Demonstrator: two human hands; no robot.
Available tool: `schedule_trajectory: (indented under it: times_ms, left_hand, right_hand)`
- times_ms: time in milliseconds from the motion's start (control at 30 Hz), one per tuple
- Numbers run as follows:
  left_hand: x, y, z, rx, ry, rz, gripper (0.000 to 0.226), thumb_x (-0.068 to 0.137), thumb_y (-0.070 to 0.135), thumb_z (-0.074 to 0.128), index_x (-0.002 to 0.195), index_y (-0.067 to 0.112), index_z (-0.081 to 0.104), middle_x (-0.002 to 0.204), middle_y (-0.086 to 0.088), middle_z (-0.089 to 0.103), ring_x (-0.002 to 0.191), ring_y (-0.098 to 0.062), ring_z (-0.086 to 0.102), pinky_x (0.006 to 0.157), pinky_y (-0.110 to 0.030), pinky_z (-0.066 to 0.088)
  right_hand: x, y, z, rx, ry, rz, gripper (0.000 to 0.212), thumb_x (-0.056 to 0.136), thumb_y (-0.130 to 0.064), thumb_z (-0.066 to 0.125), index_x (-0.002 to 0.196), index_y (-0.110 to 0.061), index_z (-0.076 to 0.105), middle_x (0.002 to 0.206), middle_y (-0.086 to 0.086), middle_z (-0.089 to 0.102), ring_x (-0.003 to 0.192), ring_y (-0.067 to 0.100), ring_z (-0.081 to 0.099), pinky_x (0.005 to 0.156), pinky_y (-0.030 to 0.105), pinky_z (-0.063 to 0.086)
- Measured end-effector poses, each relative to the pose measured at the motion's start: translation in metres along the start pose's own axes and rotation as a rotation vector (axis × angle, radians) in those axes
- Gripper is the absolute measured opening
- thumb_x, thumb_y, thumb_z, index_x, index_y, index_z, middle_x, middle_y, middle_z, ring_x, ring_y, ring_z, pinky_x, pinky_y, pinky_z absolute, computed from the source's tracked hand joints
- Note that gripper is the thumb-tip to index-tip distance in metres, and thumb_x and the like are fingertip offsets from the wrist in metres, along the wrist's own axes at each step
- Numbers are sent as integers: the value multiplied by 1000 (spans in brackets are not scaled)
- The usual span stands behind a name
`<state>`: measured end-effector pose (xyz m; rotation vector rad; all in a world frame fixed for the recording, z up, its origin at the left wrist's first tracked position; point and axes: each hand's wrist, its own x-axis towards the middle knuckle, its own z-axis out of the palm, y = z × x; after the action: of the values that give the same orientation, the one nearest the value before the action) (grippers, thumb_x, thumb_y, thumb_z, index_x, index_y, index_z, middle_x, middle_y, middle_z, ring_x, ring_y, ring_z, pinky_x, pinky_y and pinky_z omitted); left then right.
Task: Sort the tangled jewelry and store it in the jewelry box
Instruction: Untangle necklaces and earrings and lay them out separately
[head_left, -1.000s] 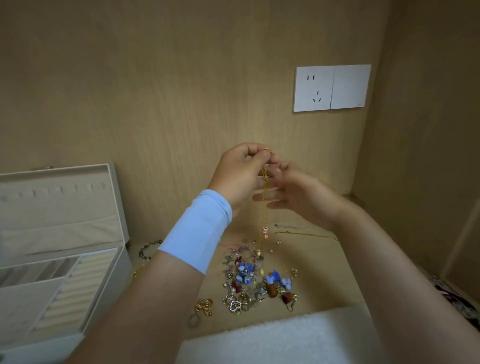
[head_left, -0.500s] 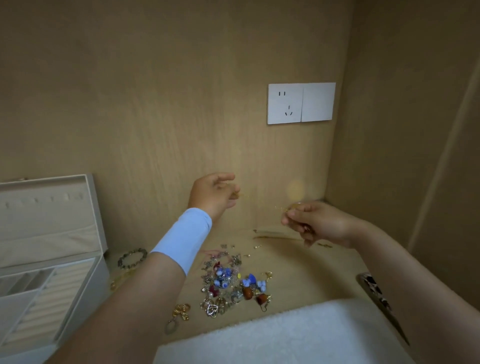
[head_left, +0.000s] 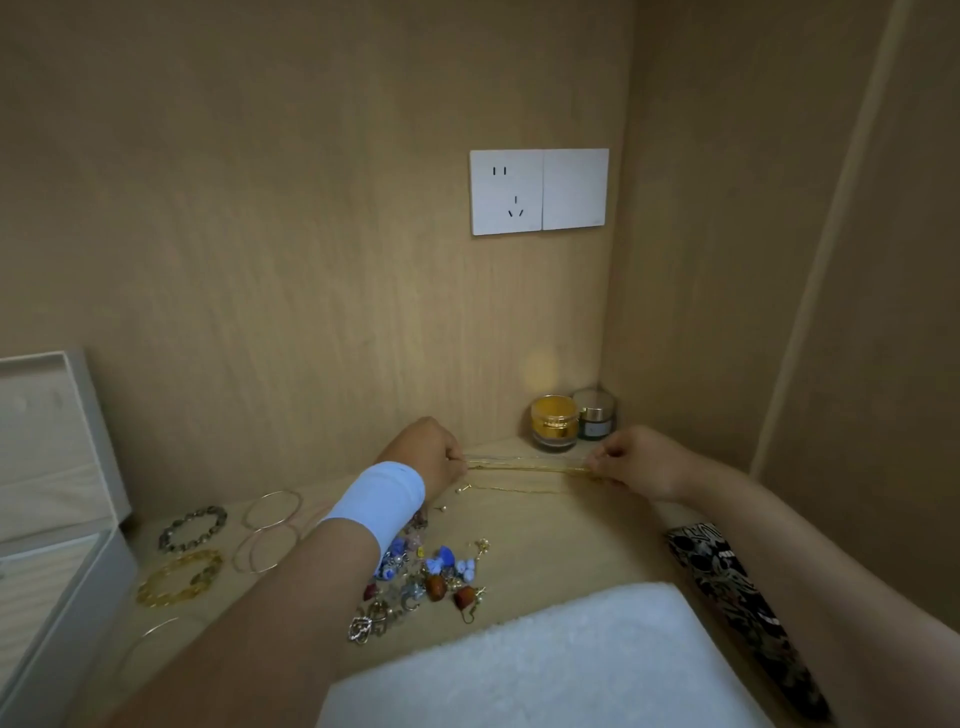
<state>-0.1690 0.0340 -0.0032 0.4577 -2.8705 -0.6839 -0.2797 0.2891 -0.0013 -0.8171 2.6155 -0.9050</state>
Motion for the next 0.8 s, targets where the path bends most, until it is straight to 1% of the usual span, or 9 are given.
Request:
schedule_trajectory:
  times_ms: [67,133,233,333,400,500,600,700,800]
  left_hand:
    - [5,-3,1,33,12,-10,19,90,18,65,85,3,76,94,-9,73,83,-17,66,80,-26,53]
    - [7,-7,2,86,-14,-12,18,91,20,64,90,6,75,99,-7,73,86,-17,65,81,-27,52]
    - [5,-12,3,173,-56,9,14,92,24,65,95,15,75,101,1,71,89,-15,64,80,-24,49]
    - [7,-15,5,181,-50,16,11,91,24,67,96,18,76,102,4,71,91,-14,64,83,-25,50]
    - [8,-15,6,159,-51,14,11,90,22,68,97,19,76,104,3,71,92,-14,64,84,-24,49]
    - [7,-16,7,90,-25,5,15,91,14,64,101,20,74,106,4,67,92,-12,60,81,-19,43]
    - [3,-18,6,57,-29,3,21,92,11,57,98,25,71,102,6,67,93,-13,63,84,-22,49]
    - [-1,-22,3,44,-43,26,22,91,12,57,90,30,69,99,11,67,92,-10,63,88,-25,51]
    - [-7,-24,-3,13,-40,57,20,93,13,58,94,27,71,96,15,62,92,-8,61,87,-21,47]
  right_hand:
    - [0,3,1,-13,-13,-3,22,99,-26,61,89,-11,73,75,-5,63,68,5,55,67,22,44]
    - [-1,4,2,-57,-23,-14,18,99,-25,62,84,-22,71,79,-10,64,72,0,55,63,14,41]
    - [1,5,5,-144,-18,-5,15,96,-25,66,98,-14,77,88,-5,69,71,-1,55,61,11,42]
    - [2,7,7,-239,10,14,16,93,-24,69,101,-12,77,79,-11,63,64,-1,52,55,8,39]
    - [2,8,8,-298,27,11,15,92,-22,69,100,-12,78,86,-10,67,72,0,56,61,12,42]
    - [3,8,9,-330,46,18,11,90,-19,69,96,-17,79,102,-3,74,92,8,63,79,21,50]
    - [1,4,9,-382,44,17,13,89,-19,70,97,-25,77,107,-6,71,100,11,63,88,27,53]
    - [-3,-7,11,-455,63,-13,21,91,-20,63,106,-29,74,111,-7,68,105,15,62,90,31,53]
    - [-2,-30,21,-441,93,-94,30,91,-16,55,107,-33,73,102,-11,64,102,15,62,87,32,53]
